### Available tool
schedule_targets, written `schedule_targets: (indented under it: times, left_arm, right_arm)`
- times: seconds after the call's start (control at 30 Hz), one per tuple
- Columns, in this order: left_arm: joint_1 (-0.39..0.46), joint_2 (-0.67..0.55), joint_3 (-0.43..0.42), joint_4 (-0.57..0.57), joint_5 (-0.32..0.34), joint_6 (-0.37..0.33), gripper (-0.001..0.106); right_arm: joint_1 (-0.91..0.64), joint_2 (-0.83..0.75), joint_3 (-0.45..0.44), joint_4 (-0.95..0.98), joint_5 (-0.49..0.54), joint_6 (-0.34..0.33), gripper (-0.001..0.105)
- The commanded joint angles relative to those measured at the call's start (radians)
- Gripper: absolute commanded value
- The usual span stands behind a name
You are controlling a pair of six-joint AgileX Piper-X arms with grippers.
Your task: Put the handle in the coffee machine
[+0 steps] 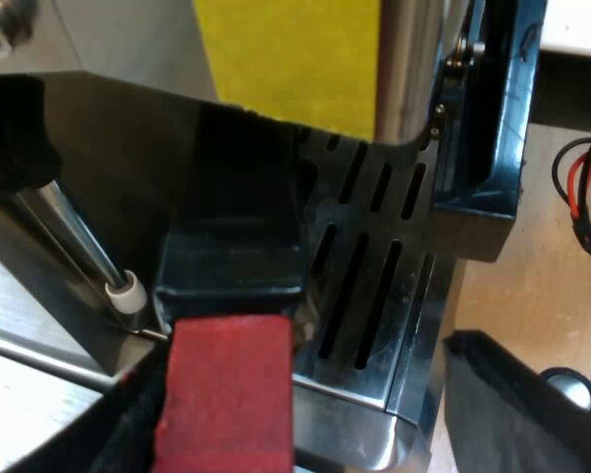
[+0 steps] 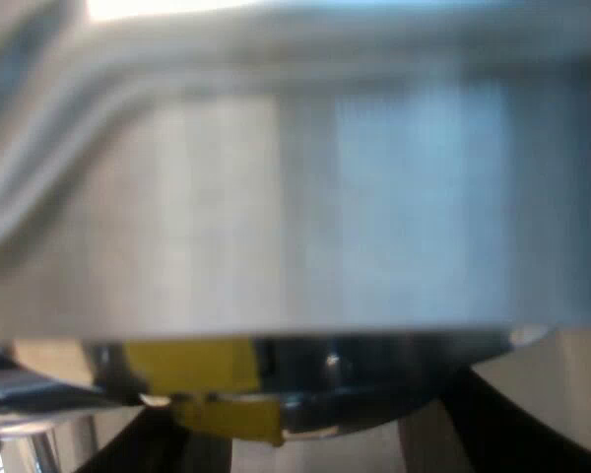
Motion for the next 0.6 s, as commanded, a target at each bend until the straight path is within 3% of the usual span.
schedule_targets:
  times: [0.03, 0.33, 0.6]
  left_arm:
    - [-0.002, -0.02, -0.014, -0.005, 0.003, 0.009, 0.057]
    - [-0.002, -0.02, -0.014, -0.013, -0.008, 0.009, 0.057]
    - [-0.002, -0.02, -0.02, -0.089, -0.026, -0.009, 0.057]
  right_arm:
    - [-0.01, -0.025, -0.026, -0.074, 0.009, -0.005, 0.04]
    - [-0.01, -0.025, -0.026, -0.074, 0.009, -0.005, 0.04]
    - [-0.01, -0.025, -0.026, -0.074, 0.009, -0.005, 0.04]
